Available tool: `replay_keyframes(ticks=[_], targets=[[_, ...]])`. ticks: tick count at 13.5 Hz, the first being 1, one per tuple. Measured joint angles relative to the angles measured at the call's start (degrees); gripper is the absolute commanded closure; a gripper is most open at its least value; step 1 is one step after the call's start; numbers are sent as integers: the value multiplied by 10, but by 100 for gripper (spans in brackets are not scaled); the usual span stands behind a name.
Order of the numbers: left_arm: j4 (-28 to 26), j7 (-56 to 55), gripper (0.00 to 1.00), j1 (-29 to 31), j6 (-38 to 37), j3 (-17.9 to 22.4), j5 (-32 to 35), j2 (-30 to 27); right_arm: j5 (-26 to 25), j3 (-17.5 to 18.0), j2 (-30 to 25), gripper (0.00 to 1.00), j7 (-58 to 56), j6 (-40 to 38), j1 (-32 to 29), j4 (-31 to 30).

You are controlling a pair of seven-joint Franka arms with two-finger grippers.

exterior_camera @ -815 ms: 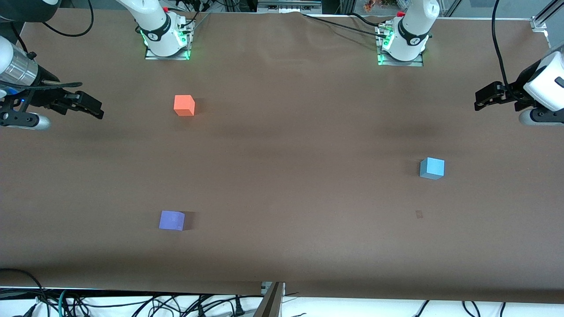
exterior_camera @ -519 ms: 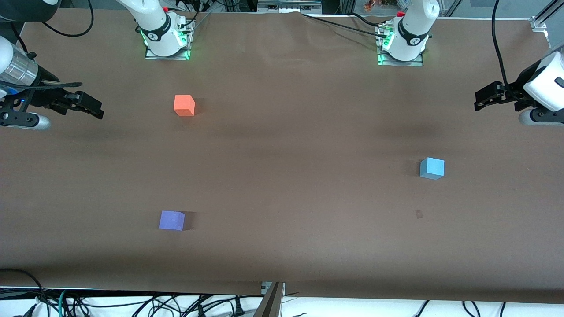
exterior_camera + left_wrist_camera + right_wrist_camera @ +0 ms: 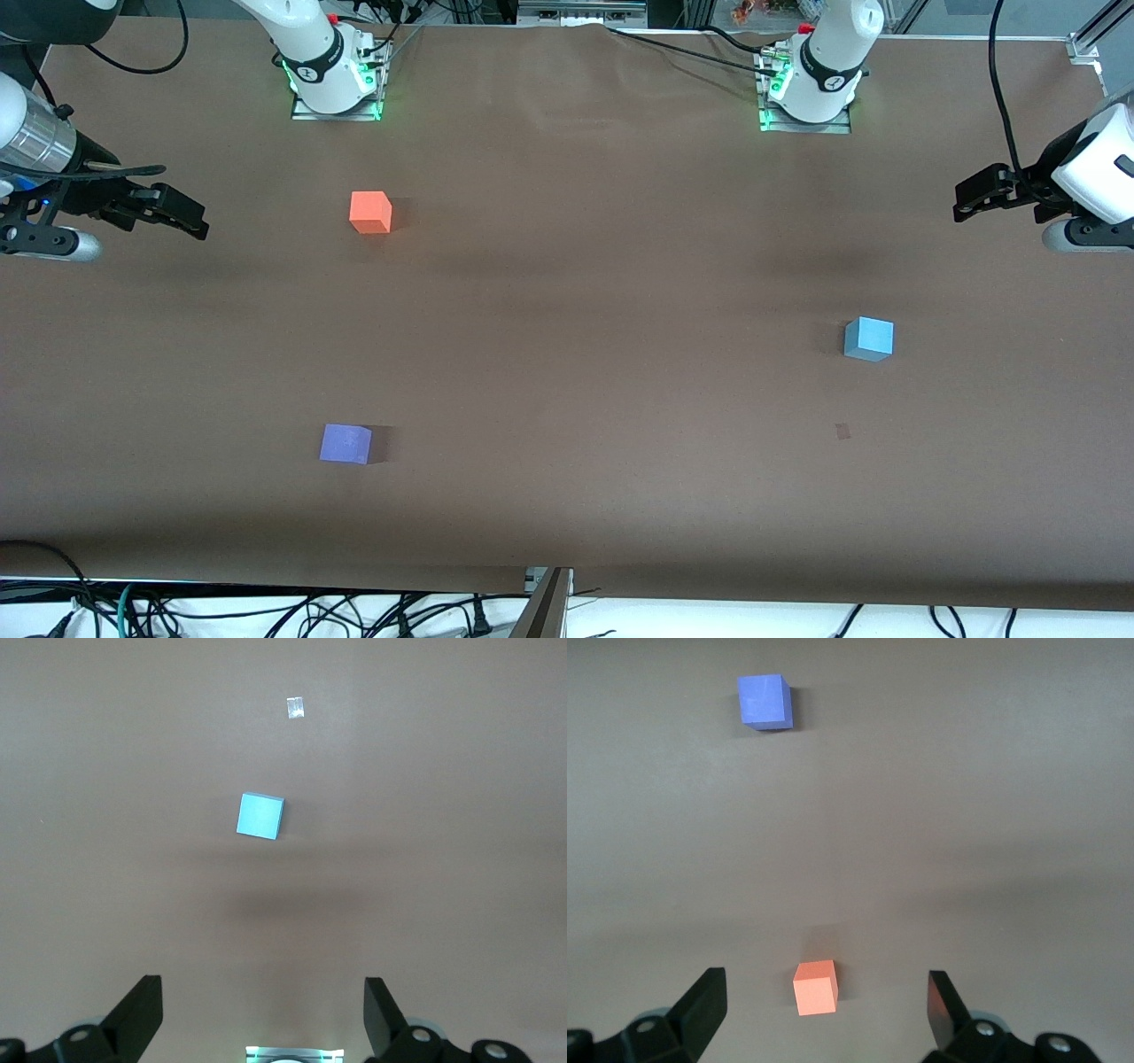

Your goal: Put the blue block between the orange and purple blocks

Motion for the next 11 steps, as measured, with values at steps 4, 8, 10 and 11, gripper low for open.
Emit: replay_keyframes(ticks=[4, 8, 10, 11], targets=[[0, 0, 0, 0, -2, 0, 0, 2, 0, 0, 0, 0, 0, 0, 0, 0], [0, 0, 0, 0, -8, 0, 0, 26, 0, 0, 0, 0, 0, 0, 0, 0], [0, 0, 0, 0, -14, 0, 0, 33, 0, 0, 0, 0, 0, 0, 0, 0], [-1, 1, 0, 1, -17, 1, 0, 38, 0, 0, 0, 0, 0, 0, 0, 0]])
